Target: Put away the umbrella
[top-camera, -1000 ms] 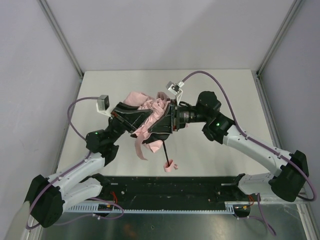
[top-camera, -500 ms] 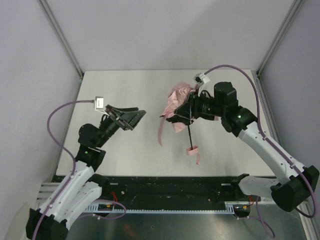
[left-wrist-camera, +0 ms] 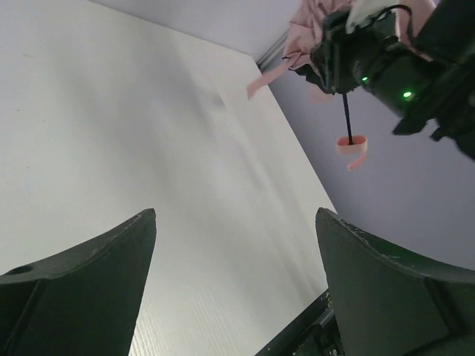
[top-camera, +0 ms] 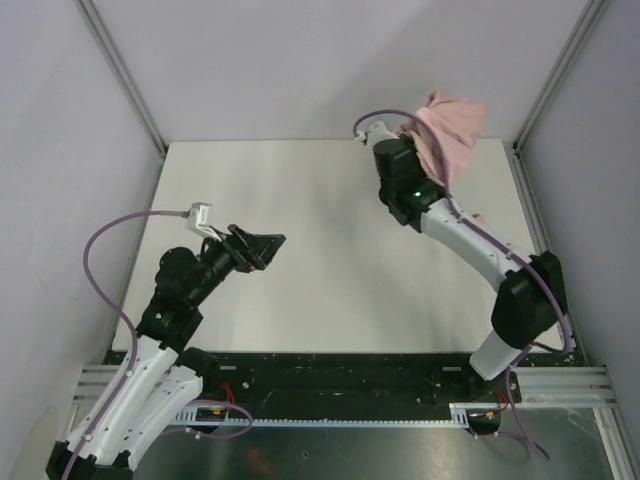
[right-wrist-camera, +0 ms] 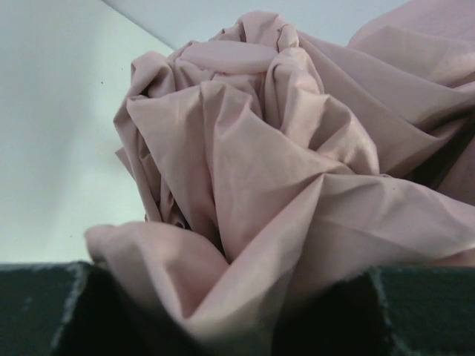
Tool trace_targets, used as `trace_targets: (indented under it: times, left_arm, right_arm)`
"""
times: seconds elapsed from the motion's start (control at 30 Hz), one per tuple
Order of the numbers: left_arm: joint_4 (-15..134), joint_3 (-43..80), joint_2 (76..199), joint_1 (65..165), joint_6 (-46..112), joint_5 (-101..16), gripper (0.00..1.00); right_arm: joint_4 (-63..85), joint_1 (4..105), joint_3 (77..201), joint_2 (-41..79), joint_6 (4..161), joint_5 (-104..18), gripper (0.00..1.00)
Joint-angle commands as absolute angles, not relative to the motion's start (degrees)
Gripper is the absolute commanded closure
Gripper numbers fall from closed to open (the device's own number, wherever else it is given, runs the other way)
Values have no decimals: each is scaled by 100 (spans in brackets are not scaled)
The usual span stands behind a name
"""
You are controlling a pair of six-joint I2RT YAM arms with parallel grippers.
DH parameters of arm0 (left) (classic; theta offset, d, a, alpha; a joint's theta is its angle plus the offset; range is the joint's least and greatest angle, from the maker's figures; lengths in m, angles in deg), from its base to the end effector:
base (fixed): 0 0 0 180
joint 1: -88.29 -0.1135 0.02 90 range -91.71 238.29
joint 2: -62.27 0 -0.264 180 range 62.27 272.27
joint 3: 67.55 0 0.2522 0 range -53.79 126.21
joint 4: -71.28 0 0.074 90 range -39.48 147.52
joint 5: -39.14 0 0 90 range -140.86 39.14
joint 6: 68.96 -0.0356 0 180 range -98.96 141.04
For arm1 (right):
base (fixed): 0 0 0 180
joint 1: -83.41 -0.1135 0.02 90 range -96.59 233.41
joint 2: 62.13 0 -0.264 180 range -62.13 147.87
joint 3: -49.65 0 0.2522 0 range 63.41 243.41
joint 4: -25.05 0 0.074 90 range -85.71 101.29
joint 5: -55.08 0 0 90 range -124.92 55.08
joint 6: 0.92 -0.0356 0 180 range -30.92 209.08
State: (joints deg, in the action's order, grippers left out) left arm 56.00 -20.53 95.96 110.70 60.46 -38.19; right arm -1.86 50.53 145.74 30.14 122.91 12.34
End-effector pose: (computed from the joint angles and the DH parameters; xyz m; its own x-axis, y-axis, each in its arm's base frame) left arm 0.1398 -0.0661 0.3144 -0.3892 -0.5097 -0.7673 0.4239 0.6405 -0.6404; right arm 0.3269 0.1802 0.3556 -0.3843 -0.6984 -0.6038 -0.0181 0.6596 -0.7514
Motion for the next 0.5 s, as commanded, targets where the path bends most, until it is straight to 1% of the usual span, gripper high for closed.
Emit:
trace_targets:
  times: [0.0, 0.13, 0.2, 0.33, 0.47]
  left_arm:
    - [5253, -2060, 9158, 11107, 5931, -4183, 10]
    - [4790, -2127, 8737, 11097, 6001, -4751, 10]
    - [4573, -2169, 8531, 11099, 6119, -4980, 10]
    - [4342, -2329, 8316, 11103, 6393, -5366, 11]
    - [4296, -2399, 8307, 11099, 6451, -5478, 11]
  right_arm:
    - [1766, 4376, 14331, 3496, 14006, 2187, 100]
    - [2266, 3559, 13693, 4066, 13685, 1992, 100]
    - [2255, 3138, 13488, 4432, 13313, 1900, 100]
    - [1891, 2415, 13187, 4895, 12212, 1522, 100]
    - [1076, 1915, 12927, 4951, 10667, 669, 100]
